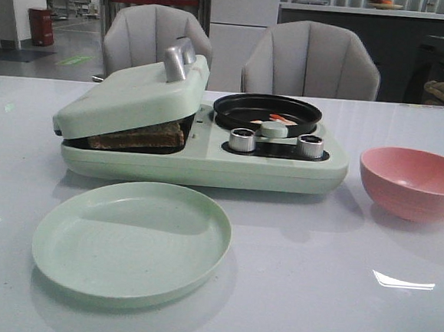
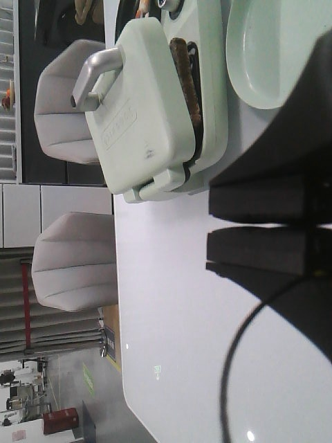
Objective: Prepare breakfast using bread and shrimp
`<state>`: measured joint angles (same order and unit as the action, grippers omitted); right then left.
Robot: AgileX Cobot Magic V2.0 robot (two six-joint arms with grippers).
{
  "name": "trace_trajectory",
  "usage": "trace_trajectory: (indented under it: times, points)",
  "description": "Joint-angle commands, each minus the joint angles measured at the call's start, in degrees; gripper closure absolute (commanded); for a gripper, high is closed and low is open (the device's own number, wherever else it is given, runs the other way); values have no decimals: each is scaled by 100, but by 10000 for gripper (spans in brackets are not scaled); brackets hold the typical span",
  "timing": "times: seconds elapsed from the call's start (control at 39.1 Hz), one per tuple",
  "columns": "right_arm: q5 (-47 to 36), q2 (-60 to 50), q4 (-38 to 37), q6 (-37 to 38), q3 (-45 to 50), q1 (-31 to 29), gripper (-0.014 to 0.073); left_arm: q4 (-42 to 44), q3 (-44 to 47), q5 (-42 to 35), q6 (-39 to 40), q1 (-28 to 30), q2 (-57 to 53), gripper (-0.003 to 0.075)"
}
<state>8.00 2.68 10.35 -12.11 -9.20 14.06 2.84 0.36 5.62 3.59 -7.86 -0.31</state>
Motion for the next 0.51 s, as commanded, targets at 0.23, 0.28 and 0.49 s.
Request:
trace_trajectory:
  times: [0.23,0.28,0.49]
  points:
    - [-1006,-451,-1189,1597,950,-538,466,-2,109,-463,74,-7,-90,606]
    - [-1000,-451,-1161,1649,982,-532,466,-2,109,-463,74,-7,-90,606]
    - [-1057,-451,-1066,1649,977,-532,466,-2,109,-463,74,-7,-90,607]
